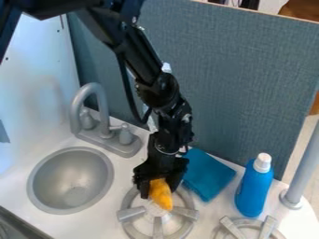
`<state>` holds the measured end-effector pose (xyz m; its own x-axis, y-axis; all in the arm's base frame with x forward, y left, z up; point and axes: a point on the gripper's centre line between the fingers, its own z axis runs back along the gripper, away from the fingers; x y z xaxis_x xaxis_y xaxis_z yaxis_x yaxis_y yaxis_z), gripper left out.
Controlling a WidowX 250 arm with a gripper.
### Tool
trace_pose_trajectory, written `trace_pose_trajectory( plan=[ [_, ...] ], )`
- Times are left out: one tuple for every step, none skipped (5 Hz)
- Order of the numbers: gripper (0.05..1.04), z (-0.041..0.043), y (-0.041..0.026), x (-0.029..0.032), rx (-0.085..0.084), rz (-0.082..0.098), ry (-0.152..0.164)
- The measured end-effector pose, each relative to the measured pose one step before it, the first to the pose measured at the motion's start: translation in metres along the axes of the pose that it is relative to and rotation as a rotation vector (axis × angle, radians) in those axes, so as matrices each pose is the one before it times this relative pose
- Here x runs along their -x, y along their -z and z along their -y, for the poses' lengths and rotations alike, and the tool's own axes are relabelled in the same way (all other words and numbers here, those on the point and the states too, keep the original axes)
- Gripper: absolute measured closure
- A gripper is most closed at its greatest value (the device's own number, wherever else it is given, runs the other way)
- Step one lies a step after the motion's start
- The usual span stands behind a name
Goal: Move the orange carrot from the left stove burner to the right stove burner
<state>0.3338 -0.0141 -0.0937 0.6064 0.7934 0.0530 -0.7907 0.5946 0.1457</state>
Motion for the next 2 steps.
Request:
trace_pose_trajectory(
  plan=[
    [0.334,-0.00938,-0.00333,0.00837,0.0066,-0.0007,0.0264],
    [0.476,-0.00568,-0.03201,0.00451,0.0612,0.0135,0.0282]
  ],
)
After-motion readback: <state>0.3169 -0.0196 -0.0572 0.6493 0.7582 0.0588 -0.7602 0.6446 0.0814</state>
